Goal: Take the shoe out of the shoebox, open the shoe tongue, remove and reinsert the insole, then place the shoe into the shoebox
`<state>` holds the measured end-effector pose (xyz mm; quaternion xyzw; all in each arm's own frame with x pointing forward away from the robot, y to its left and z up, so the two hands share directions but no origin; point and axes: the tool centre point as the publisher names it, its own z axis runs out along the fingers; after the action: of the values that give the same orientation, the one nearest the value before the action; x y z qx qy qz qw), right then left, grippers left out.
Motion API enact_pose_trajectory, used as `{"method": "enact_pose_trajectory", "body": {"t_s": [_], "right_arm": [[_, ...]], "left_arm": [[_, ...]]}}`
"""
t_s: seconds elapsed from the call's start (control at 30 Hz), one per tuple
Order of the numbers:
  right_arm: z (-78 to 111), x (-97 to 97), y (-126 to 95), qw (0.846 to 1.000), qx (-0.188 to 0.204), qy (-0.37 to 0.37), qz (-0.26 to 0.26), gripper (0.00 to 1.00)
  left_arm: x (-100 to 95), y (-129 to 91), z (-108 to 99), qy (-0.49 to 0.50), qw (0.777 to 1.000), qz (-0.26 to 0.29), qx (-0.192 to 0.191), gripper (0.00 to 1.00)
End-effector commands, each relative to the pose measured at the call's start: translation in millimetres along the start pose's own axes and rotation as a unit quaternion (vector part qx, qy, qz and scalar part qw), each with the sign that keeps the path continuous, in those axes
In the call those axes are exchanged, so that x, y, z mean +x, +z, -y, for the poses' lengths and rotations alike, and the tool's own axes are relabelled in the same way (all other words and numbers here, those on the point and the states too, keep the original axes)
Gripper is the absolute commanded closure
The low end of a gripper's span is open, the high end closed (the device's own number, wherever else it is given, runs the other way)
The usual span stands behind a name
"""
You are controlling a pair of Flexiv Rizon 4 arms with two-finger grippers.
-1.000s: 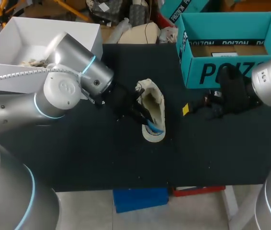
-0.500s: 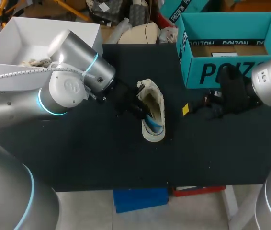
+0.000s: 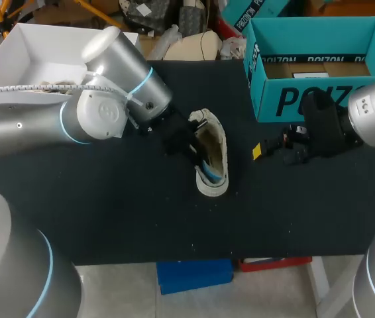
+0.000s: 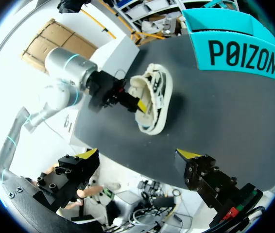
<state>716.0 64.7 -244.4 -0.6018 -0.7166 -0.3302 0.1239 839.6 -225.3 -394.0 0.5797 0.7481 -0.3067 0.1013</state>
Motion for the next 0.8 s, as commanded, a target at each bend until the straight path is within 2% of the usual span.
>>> {"method": "enact_pose_trajectory", "body": {"t_s": [0.03,0.27,0.3,0.37,0.4,0.43,0.47,0.5,0.63,0.8], "right_arm": [[0.1,0.5,0,1.0,0.0,0.0,0.001,0.0],[0.1,0.5,0,1.0,0.0,0.0,0.001,0.0],[0.1,0.5,0,1.0,0.0,0.0,0.001,0.0],[0.1,0.5,0,1.0,0.0,0.0,0.001,0.0],[0.1,0.5,0,1.0,0.0,0.0,0.001,0.0],[0.1,0.5,0,1.0,0.0,0.0,0.001,0.0],[0.1,0.5,0,1.0,0.0,0.0,0.001,0.0],[0.1,0.5,0,1.0,0.0,0.0,0.001,0.0],[0.1,0.5,0,1.0,0.0,0.0,0.001,0.0],[0.1,0.5,0,1.0,0.0,0.0,0.001,0.0]], "left_arm": [[-0.4,0,-2,0.001,1.0,-0.027,-0.003,1.0],[-2.9,17,-5,0.014,0.999,-0.051,-0.004,1.0],[-4.0,19,-6,0.016,0.999,-0.051,-0.003,0.89],[-6.8,20,-3,0.017,0.999,-0.052,-0.002,0.6],[-8.4,18,-2,0.019,0.999,-0.051,-0.002,0.42],[-9.7,15,-1,0.021,0.999,-0.049,-0.003,0.17],[-10.5,12,-1,0.021,0.999,-0.049,-0.003,0.04],[-11.3,7,-1,0.021,0.999,-0.048,-0.003,0.0],[-18.2,-13,11,0.018,0.999,-0.037,0.011,0.0],[-34.8,-36,26,0.044,0.999,-0.026,0.007,0.0]]}}
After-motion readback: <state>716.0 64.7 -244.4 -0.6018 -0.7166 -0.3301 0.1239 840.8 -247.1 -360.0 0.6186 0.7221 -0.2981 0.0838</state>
